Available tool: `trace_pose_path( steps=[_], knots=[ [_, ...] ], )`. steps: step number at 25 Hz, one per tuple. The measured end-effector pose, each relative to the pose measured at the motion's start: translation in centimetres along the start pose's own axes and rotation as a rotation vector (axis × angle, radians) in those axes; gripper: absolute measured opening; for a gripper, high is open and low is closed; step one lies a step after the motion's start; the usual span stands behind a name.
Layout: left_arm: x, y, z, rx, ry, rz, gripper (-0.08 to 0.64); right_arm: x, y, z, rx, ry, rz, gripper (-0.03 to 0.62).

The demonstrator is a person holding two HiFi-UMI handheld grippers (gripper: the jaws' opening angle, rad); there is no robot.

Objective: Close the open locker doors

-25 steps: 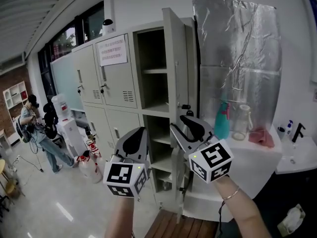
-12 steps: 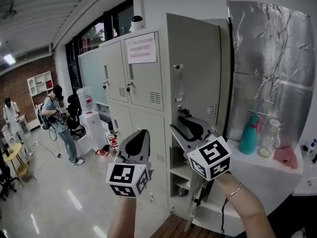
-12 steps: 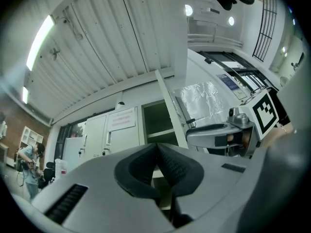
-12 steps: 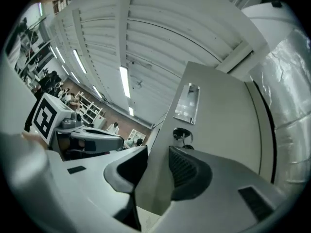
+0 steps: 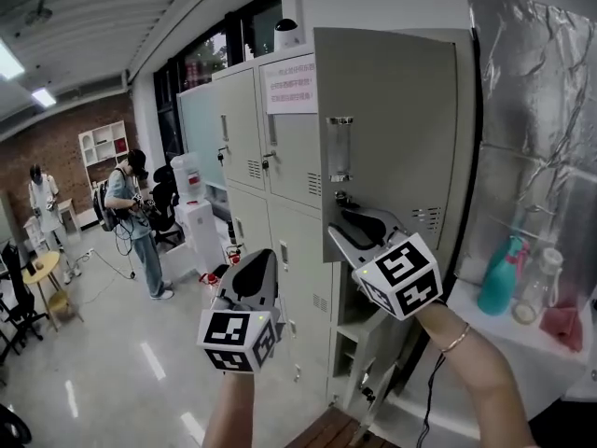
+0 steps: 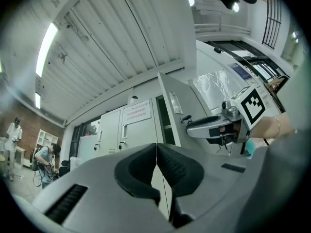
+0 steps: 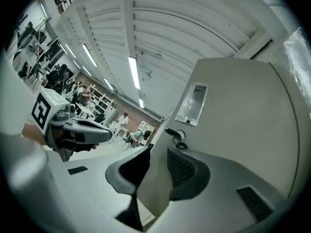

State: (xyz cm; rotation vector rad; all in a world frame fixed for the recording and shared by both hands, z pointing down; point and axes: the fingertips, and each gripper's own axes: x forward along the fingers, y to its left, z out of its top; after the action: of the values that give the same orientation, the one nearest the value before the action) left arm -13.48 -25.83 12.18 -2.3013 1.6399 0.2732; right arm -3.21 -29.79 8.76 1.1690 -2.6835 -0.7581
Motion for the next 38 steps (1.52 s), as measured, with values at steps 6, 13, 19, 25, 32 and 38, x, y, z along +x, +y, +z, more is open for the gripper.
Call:
trace_pose_path(
  steps=[6, 13, 19, 25, 32, 38],
  knots=[
    [1.6, 1.3, -1.6, -0.001, 0.019, 0.031, 0.021, 2.5, -3.3, -2.1, -0.014, 0.074, 0.023, 0.103],
    [3.2, 2.0, -2.7, 0.005, 0.036, 0.041, 0.021, 5.7, -6.5, -5.1, 0.008, 0.153, -0.002, 0.097],
    [3.6, 2.7, -2.9, 0.011, 0.039, 0.065, 0.021, 7.2, -9.5, -7.0, 0.088, 0.190, -0.048, 0.094],
    [3.2, 3.3, -2.4, 0.019, 0.035, 0.094, 0.021, 7.6, -12.0, -6.9, 0.239, 0.167, -0.075, 0.078],
    [2.0, 3.1, -1.8, 0.029, 0.031, 0.112, 0.021, 7.4, -12.1, -6.6, 0.263, 0.159, -0.078, 0.078],
    [0.3, 2.6, -2.2, 0.023, 0.047, 0.105, 0.021, 5.0, -10.2, -4.9, 0.273, 0.110, -0.066, 0.078]
  ],
)
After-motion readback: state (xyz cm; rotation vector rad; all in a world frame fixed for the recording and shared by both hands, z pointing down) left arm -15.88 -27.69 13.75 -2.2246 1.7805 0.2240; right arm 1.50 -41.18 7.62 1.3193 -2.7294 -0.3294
